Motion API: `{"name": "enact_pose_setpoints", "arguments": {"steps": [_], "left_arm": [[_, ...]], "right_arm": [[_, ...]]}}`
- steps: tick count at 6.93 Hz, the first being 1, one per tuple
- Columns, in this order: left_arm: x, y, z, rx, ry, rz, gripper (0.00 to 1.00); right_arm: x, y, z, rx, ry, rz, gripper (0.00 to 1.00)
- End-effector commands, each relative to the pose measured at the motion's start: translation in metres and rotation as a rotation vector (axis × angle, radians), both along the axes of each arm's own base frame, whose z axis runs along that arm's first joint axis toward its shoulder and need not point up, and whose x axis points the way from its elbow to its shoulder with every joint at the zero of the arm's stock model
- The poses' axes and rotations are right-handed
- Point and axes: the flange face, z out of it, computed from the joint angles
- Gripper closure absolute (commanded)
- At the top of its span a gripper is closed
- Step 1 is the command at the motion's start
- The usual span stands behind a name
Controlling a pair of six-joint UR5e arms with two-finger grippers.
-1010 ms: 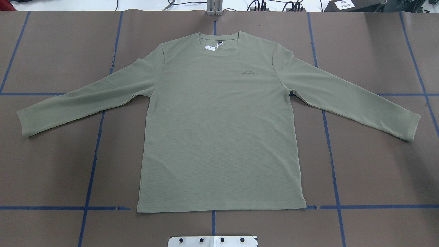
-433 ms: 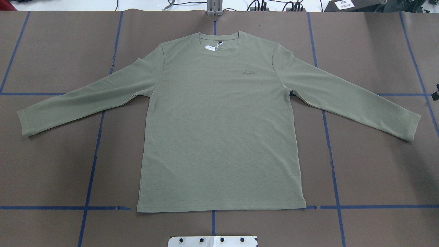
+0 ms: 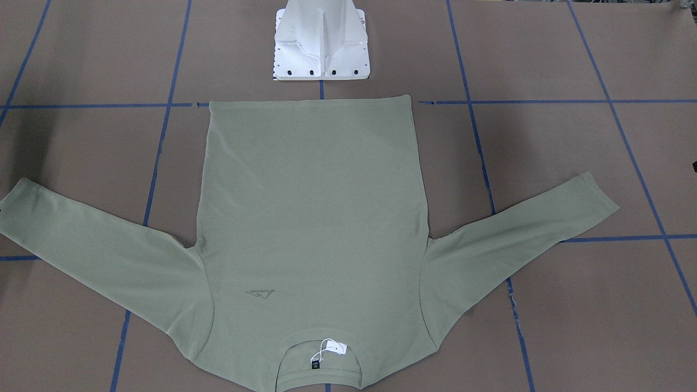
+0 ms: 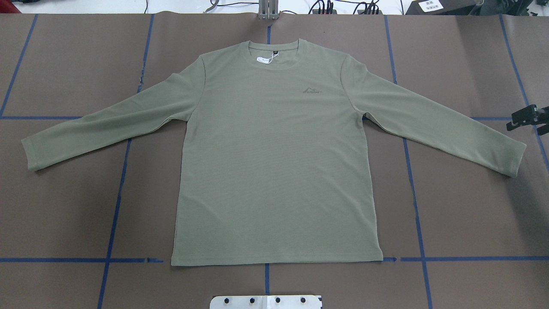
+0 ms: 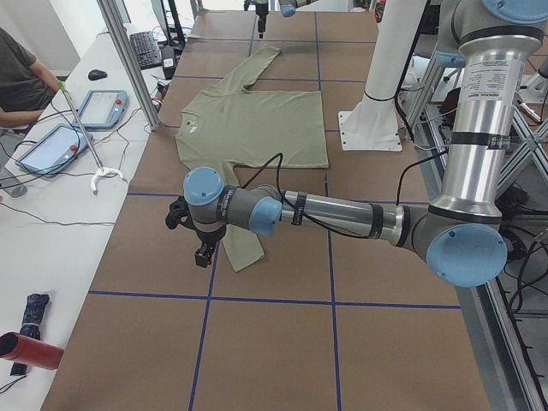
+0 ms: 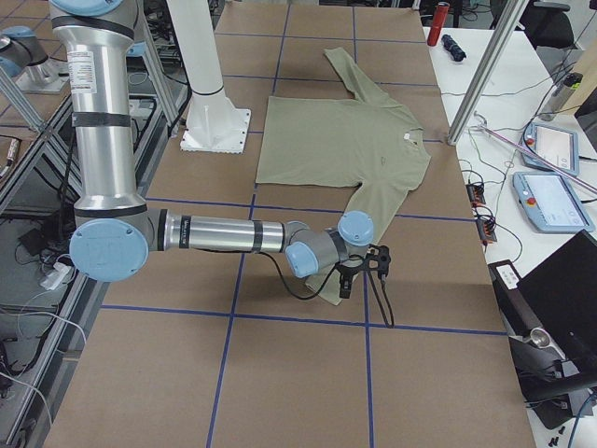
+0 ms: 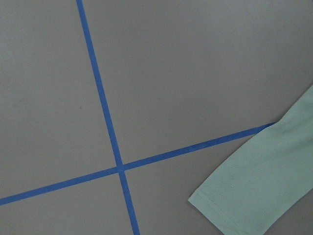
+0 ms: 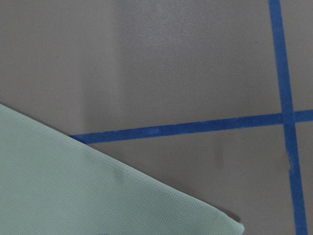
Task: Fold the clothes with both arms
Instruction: 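Move the right gripper toward the sleeve cuff nearest it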
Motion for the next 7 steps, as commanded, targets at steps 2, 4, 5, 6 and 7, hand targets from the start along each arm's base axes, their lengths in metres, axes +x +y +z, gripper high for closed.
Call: {"name": "enact_pose_setpoints", "arguments": {"steps": [2,4,5,6,7], "left_arm": [[0.0,0.0,-0.003,0.006,0.001,0.001,0.0],[0.0,0.001,-0.009,0.018,0.002,0.001,0.0],[0.0,0.001,-0.01,0.02,0.002,0.001,0.0],[0.0,0.001,-0.011,0.021,0.003,0.001,0.0],[-0.001,0.001,-0.012,0.023,0.003,-0.001,0.0]], "right_arm": [[-0.005,0.008,0.038,-0.071,0.012,0.016,0.05],[-0.004,0.012,0.057,-0.104,0.026,0.014,0.09],[-0.004,0.012,0.058,-0.109,0.026,0.014,0.14],[-0.003,0.015,0.065,-0.124,0.03,0.014,0.2],[-0.003,0.014,0.065,-0.124,0.031,0.017,0.48]]}}
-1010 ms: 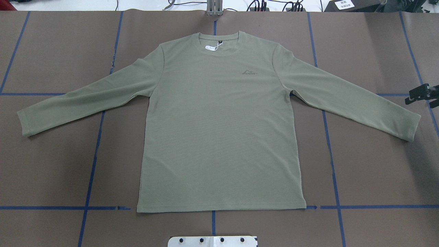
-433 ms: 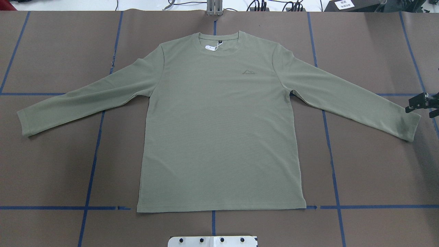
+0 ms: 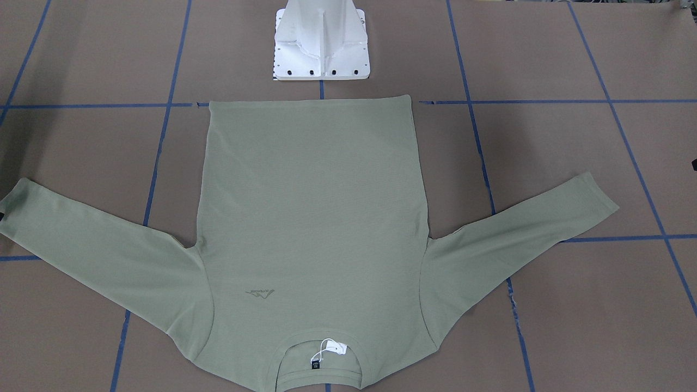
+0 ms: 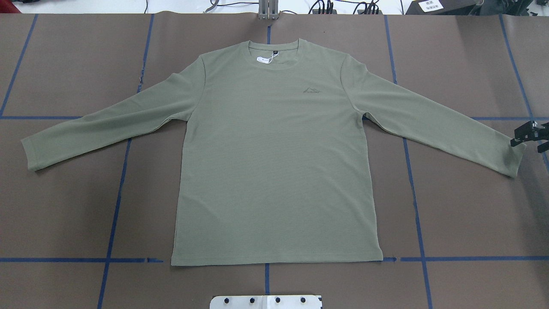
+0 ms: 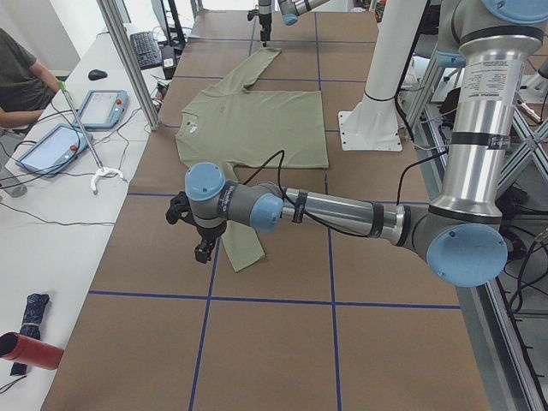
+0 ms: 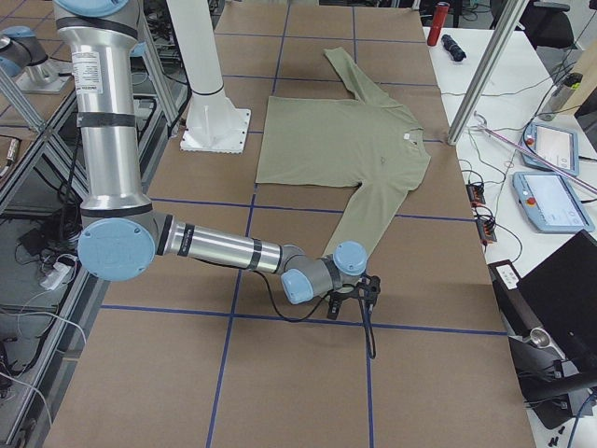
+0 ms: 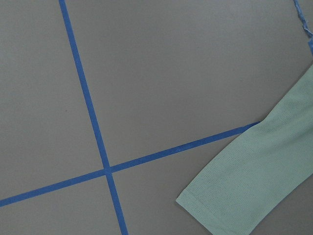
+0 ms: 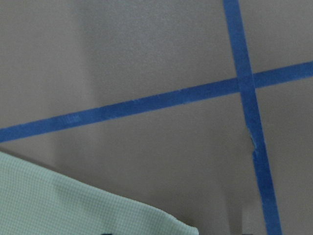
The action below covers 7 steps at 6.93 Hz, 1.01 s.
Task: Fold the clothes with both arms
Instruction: 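Move the right gripper toward the sleeve cuff nearest it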
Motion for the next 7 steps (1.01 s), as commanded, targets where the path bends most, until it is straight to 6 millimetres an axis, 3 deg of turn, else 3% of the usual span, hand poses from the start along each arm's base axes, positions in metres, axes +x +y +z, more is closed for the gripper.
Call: {"name": "enact_pose_setpoints", "arguments": {"steps": [1,2,5,7], "left_arm": [[-0.001,0.0,-0.001,0.002,0.0,-0.001,0.0],[-0.001,0.002,0.001,-0.001,0.0,0.0,0.0],[-0.001,0.004,0.004,-0.003,0.0,0.003,0.0],[-0.001,0.005,0.001,0.002,0.001,0.002,0.0]], "right_arm": [[0.0,0.001,0.003,-0.007,0.001,0.0,0.86],[0.0,0.0,0.001,-0.004,-0.002,0.0,1.0],[-0.002,-0.005,-0.014,0.016,-0.025,-0.004,1.0],[-0.002,-0.005,-0.077,0.095,-0.089,0.008,1.0]]}}
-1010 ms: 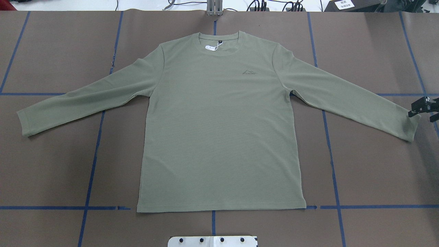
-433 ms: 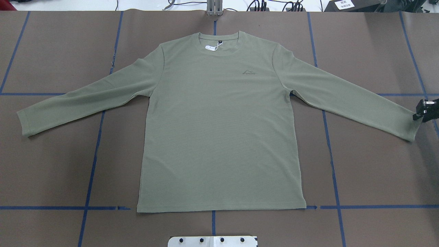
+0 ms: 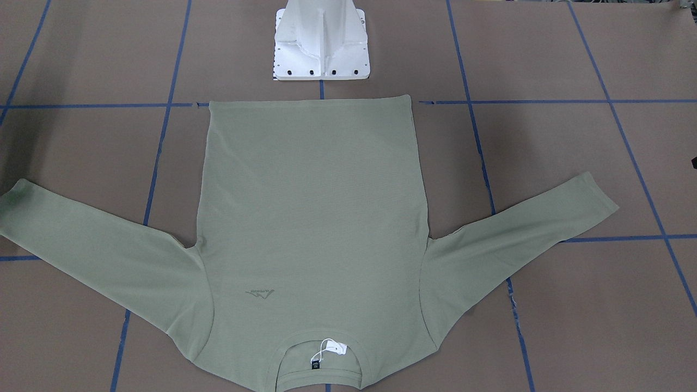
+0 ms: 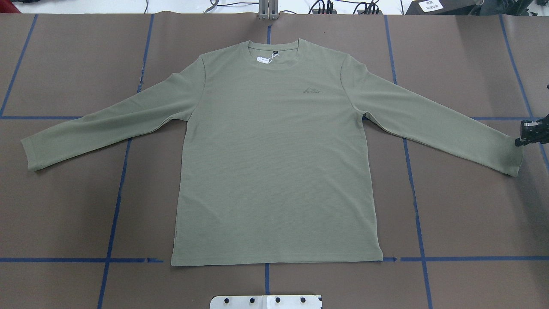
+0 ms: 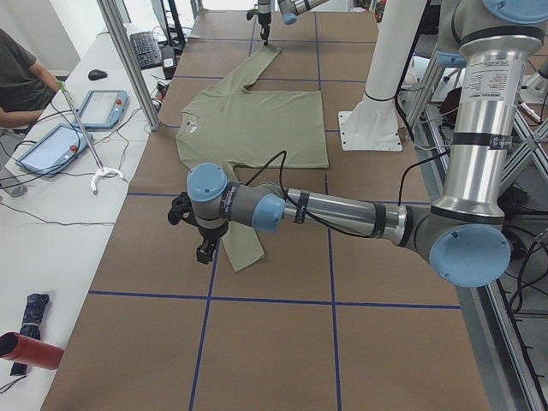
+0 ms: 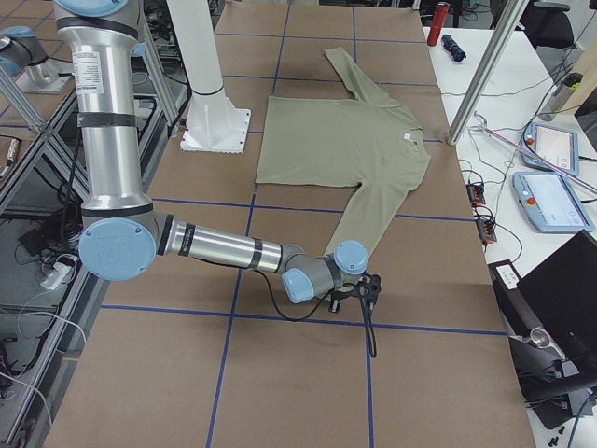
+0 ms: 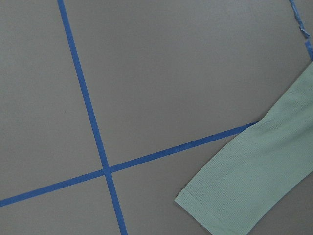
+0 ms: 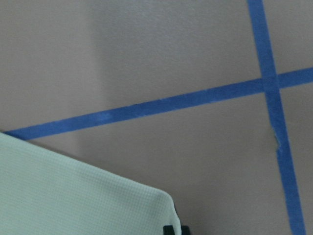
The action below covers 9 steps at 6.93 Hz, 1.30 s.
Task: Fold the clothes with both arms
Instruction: 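Move the right gripper toward the sleeve cuff nearest it, then grasp the sleeve cuff with the right gripper and lift it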
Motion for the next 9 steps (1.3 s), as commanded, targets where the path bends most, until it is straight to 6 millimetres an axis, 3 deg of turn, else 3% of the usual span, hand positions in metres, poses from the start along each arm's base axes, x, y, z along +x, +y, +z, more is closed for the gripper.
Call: {"name": "enact_pose_setpoints", "arguments": {"steps": [1,2,3,4,5,6,7,8,9], "left_arm": [[0.0,0.002,-0.006,0.009,0.002,-0.002,0.0],[0.0,0.004,-0.006,0.009,0.002,-0.003,0.0],[0.0,0.004,-0.007,0.01,0.003,-0.002,0.0],[0.0,0.005,-0.012,0.023,0.003,-0.002,0.0],[0.0,0.005,-0.013,0.024,0.005,-0.002,0.0],[0.0,0.005,-0.015,0.031,0.005,-0.001,0.0],[0.0,0.005,-0.017,0.033,0.005,-0.001,0.0],[0.0,0.005,-0.016,0.032,0.005,-0.001,0.0],[0.0,0.005,-0.017,0.035,0.005,-0.001,0.0]], "right_arm": [[0.0,0.005,-0.073,0.095,-0.065,0.016,1.0],[-0.016,0.007,-0.116,0.109,-0.101,0.032,1.0],[-0.046,0.009,-0.163,0.098,-0.136,0.053,1.0],[-0.087,-0.002,-0.221,0.078,-0.169,0.113,1.0],[-0.158,-0.009,-0.284,0.063,-0.199,0.165,1.0],[-0.227,-0.017,-0.36,0.009,-0.2,0.229,1.0],[-0.282,-0.024,-0.45,-0.01,-0.161,0.262,1.0],[-0.316,-0.026,-0.534,-0.04,-0.151,0.31,1.0],[-0.36,-0.033,-0.592,-0.106,-0.198,0.339,1.0]]}}
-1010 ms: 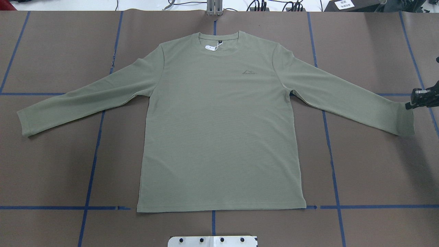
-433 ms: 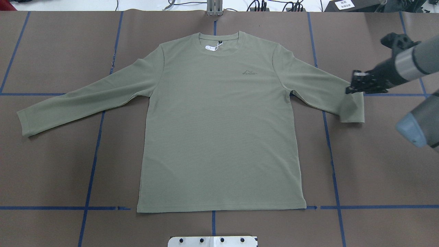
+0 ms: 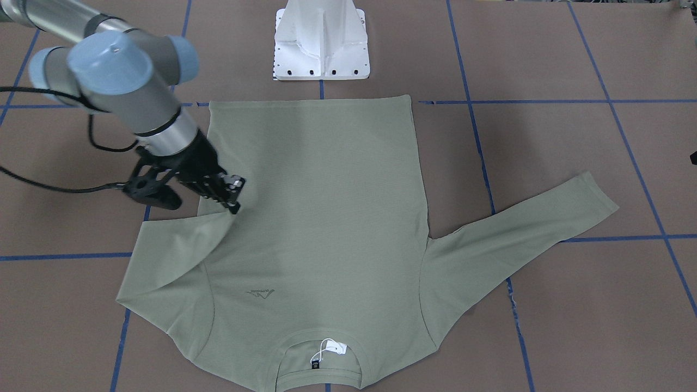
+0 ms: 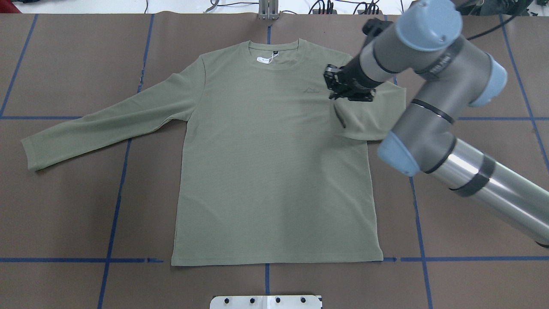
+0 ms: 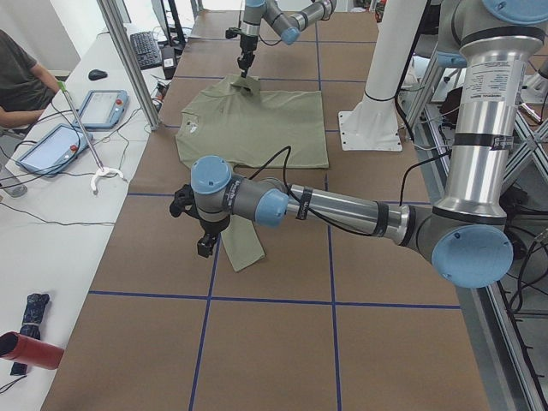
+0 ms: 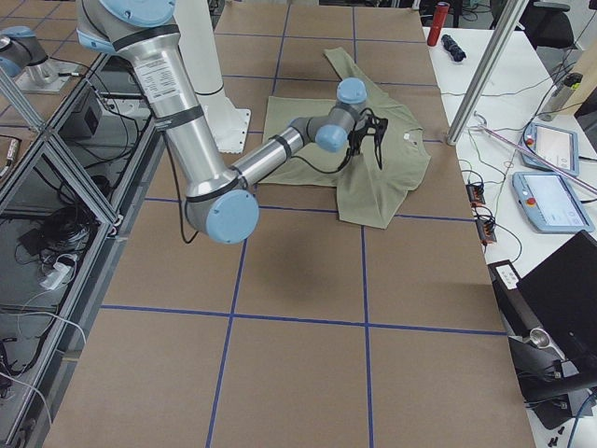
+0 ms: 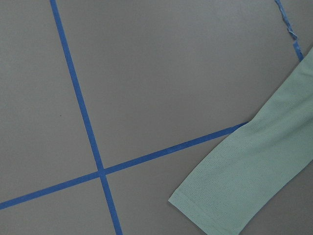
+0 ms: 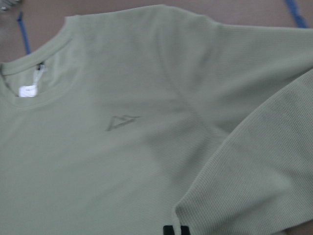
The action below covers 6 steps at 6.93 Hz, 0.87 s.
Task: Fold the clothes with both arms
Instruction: 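Grasp the sleeve cuff with the right gripper and lift it, then carry the sleeve across the shirt body toward the far shoulder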
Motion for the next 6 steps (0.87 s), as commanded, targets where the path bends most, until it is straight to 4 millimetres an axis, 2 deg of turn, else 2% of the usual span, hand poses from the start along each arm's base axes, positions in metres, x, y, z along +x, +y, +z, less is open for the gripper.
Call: {"name": "enact_pose_setpoints", "arguments": {"steps": [1,2,3,4,6], "left_arm": [[0.0,0.0,-0.004,0.007,0.001,-0.001,0.0],[0.0,0.0,-0.004,0.009,-0.001,0.0,0.0],[0.0,0.0,-0.005,0.009,0.001,-0.001,0.0],[0.0,0.0,-0.006,0.012,0.003,0.0,0.0],[0.001,0.001,-0.007,0.009,0.017,0.005,0.0]], "right_arm": [[-0.11,-0.007,-0.133,-0.046,-0.062,0.052,1.0],[-0.158,-0.006,-0.147,-0.018,-0.081,0.067,1.0],[-0.187,-0.002,-0.145,0.027,-0.119,0.071,1.0],[-0.209,0.002,-0.156,0.04,-0.112,0.078,1.0],[-0.226,0.012,-0.158,0.053,-0.109,0.081,1.0]]}}
